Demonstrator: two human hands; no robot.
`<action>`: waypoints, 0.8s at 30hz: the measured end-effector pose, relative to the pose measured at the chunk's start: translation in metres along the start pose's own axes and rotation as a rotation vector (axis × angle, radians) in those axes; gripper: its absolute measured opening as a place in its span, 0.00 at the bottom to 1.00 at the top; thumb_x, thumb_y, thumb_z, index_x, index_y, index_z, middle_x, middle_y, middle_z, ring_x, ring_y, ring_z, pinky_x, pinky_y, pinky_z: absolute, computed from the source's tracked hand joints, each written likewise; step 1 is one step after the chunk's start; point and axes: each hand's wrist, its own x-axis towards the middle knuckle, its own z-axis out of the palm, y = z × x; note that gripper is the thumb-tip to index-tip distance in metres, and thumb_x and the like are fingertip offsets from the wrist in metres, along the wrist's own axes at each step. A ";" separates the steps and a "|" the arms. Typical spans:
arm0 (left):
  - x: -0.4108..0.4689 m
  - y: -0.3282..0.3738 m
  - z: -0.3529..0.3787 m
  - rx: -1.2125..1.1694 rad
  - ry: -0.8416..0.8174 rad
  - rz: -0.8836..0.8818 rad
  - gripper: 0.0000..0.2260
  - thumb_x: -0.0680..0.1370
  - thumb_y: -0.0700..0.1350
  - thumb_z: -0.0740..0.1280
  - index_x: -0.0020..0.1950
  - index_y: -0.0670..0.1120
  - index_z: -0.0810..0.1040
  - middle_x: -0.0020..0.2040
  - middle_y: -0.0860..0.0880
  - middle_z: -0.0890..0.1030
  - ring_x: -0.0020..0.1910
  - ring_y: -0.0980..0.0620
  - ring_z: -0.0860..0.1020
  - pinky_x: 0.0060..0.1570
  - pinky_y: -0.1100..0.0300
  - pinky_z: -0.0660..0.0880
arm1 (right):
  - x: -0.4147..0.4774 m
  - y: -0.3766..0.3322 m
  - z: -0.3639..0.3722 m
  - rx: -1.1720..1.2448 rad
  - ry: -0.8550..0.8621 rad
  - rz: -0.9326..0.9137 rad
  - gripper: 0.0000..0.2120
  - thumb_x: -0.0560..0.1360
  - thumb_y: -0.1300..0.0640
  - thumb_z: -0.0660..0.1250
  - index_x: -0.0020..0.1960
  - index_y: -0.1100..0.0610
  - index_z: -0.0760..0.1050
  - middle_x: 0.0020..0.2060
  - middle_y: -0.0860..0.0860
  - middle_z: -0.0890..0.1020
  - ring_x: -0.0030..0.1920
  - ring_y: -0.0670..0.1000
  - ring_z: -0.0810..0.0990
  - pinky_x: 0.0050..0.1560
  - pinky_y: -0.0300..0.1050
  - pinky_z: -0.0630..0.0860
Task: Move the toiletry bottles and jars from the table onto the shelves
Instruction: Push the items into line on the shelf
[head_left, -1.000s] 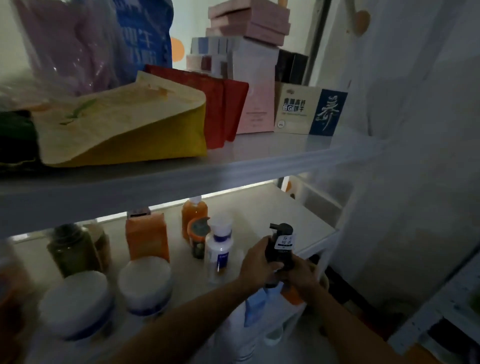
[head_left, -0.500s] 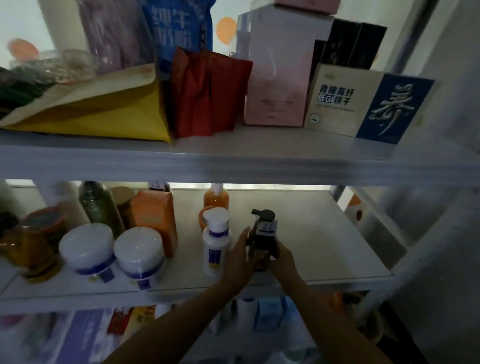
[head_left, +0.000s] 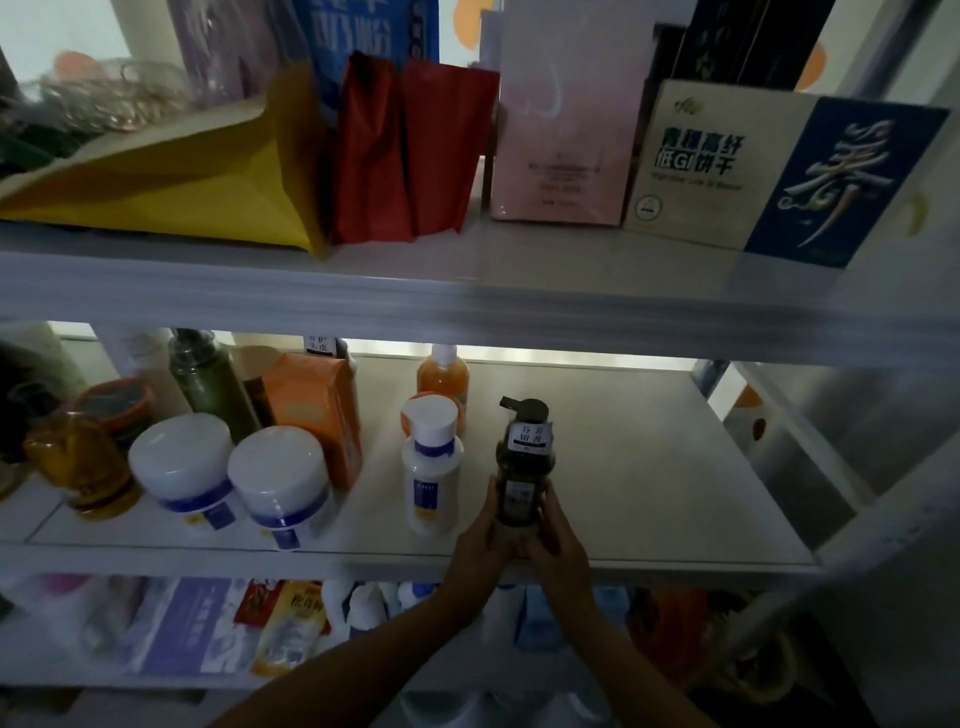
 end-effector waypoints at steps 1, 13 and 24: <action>0.004 0.002 0.000 0.009 -0.001 -0.005 0.23 0.80 0.39 0.61 0.74 0.44 0.60 0.65 0.55 0.67 0.67 0.56 0.67 0.52 0.81 0.65 | 0.003 0.001 -0.001 0.003 -0.013 -0.004 0.29 0.76 0.54 0.64 0.73 0.51 0.56 0.71 0.54 0.67 0.70 0.54 0.67 0.70 0.49 0.65; 0.065 0.020 0.015 -0.033 0.085 -0.055 0.23 0.81 0.35 0.57 0.76 0.41 0.56 0.72 0.42 0.67 0.72 0.45 0.66 0.69 0.56 0.64 | 0.072 -0.008 -0.004 -0.099 -0.138 -0.031 0.33 0.79 0.59 0.62 0.76 0.50 0.47 0.73 0.54 0.63 0.71 0.55 0.65 0.70 0.52 0.66; 0.114 0.021 0.022 -0.229 0.173 -0.186 0.17 0.83 0.52 0.53 0.69 0.48 0.69 0.65 0.45 0.75 0.64 0.54 0.72 0.67 0.55 0.68 | 0.119 -0.020 -0.002 -0.131 -0.154 0.039 0.32 0.79 0.62 0.59 0.77 0.49 0.47 0.72 0.56 0.65 0.71 0.56 0.66 0.68 0.50 0.66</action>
